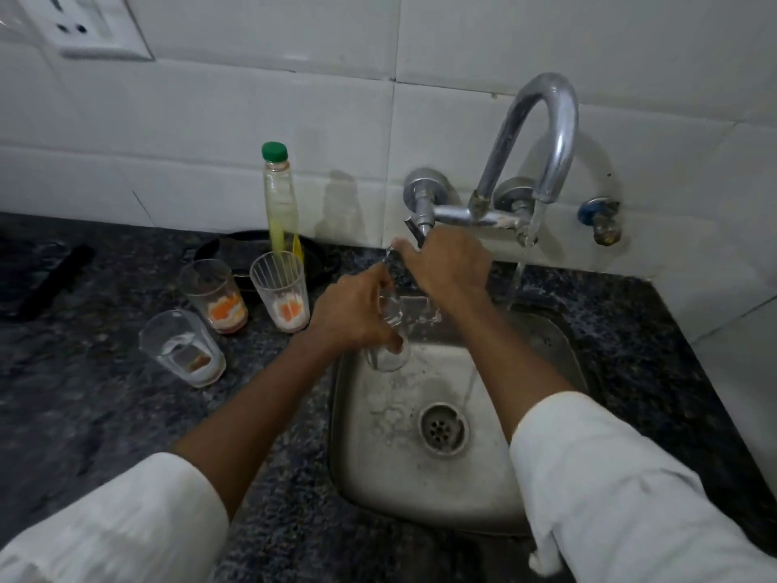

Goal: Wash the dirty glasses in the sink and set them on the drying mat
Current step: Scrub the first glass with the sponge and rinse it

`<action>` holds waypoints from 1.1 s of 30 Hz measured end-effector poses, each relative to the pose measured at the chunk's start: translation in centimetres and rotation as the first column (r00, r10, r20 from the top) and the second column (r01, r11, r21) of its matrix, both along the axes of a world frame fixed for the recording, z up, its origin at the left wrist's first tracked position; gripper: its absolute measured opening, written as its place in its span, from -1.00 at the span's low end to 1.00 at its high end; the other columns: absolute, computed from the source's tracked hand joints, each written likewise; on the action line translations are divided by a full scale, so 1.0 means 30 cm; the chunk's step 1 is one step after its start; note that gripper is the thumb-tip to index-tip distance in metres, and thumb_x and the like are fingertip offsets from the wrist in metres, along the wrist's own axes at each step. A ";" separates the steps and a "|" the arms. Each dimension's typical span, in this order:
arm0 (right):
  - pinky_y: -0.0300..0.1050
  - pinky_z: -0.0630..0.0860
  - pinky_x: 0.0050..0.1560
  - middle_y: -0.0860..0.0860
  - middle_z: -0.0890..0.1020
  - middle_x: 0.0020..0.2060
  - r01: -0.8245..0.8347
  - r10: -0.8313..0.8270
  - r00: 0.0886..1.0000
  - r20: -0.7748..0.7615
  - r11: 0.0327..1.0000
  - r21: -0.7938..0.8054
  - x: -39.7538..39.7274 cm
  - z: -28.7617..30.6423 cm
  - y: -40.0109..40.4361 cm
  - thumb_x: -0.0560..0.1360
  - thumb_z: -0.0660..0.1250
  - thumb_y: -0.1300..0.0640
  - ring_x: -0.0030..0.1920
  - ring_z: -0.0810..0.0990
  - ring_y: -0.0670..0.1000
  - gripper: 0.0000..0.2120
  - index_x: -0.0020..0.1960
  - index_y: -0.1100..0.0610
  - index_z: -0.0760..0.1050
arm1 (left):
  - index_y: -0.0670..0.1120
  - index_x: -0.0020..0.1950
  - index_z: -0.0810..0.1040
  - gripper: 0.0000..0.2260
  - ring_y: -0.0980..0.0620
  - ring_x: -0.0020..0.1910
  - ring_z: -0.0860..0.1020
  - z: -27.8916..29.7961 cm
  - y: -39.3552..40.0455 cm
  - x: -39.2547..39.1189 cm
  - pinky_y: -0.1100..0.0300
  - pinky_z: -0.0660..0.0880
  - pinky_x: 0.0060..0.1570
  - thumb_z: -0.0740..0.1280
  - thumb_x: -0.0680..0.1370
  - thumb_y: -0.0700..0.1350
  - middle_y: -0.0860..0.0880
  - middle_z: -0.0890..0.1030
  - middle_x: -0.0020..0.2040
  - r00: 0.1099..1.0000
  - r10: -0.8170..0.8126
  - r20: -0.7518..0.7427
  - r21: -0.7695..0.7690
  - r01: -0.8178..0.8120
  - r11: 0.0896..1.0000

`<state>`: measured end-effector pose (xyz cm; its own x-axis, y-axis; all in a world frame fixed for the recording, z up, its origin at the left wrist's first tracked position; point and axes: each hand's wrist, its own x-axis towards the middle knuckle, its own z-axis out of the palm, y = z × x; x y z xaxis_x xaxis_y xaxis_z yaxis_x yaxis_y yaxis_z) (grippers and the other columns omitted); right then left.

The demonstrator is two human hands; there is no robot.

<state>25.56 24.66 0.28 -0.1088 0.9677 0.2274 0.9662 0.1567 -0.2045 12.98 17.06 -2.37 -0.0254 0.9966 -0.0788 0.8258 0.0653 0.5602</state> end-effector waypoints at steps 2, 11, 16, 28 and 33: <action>-0.03 0.42 -0.17 0.13 0.63 -0.13 0.004 -0.006 0.999 0.048 0.999 0.036 -0.022 -0.004 0.021 0.61 0.08 -0.19 -0.10 0.61 0.17 -0.52 0.21 0.14 0.53 | 0.09 0.02 0.38 -0.34 -0.03 -0.13 0.56 0.004 0.006 -0.017 0.10 0.49 -0.25 0.64 0.07 0.09 0.04 0.59 -0.11 1.000 -0.023 -0.016 0.003 0.023 1.000; -0.12 0.51 -0.36 0.16 0.63 -0.27 -0.049 -0.146 0.726 -0.672 0.963 -0.263 0.008 -0.063 0.010 0.62 0.16 -0.09 -0.36 0.59 0.08 -0.61 -0.20 0.16 0.51 | 0.04 0.03 0.44 -0.37 0.01 -0.19 0.58 0.017 0.007 -0.094 0.12 0.51 -0.26 0.66 0.08 0.07 0.07 0.59 -0.16 0.993 -0.120 -0.021 0.026 0.121 0.992; -0.17 0.57 -0.09 0.04 0.59 0.15 -0.303 -0.063 0.767 -0.638 0.841 -0.448 0.128 -0.132 -0.202 0.48 0.39 0.31 0.04 0.59 -0.05 -0.64 0.24 0.11 0.45 | -0.02 0.07 0.45 -0.35 0.05 -0.16 0.56 0.056 -0.002 -0.085 0.08 0.54 -0.16 0.63 0.17 0.21 0.04 0.60 -0.12 0.979 -0.192 0.072 0.032 0.190 0.981; -0.28 0.53 -0.22 -0.11 0.67 -0.19 -0.247 0.049 0.609 -0.792 0.960 -0.130 0.190 -0.160 -0.493 0.13 0.69 0.14 -0.20 0.64 -0.21 -0.54 -0.07 -0.05 0.57 | 0.04 0.28 0.47 -0.44 0.03 0.07 0.60 0.177 -0.153 0.077 0.18 0.50 -0.03 0.45 0.39 0.29 0.06 0.58 0.19 0.919 -0.300 0.256 -0.069 0.327 0.942; -0.13 0.46 -0.30 0.04 0.62 -0.29 -0.213 -0.031 0.611 -0.791 0.956 -0.202 0.246 -0.148 -0.559 0.11 0.70 0.11 -0.30 0.49 -0.08 -0.59 -0.21 0.05 0.52 | 0.05 0.17 0.53 -0.82 0.01 -0.10 0.63 0.158 -0.264 0.008 0.16 0.50 -0.21 0.30 0.60 0.05 -0.01 0.65 0.10 0.882 -0.020 0.471 -0.151 0.102 0.983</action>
<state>32.94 7.88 -4.16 -0.0991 0.9948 0.0219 0.4011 0.0601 -0.9141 13.23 9.14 2.36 0.1160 0.9661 -0.2305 0.4776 0.1492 0.8658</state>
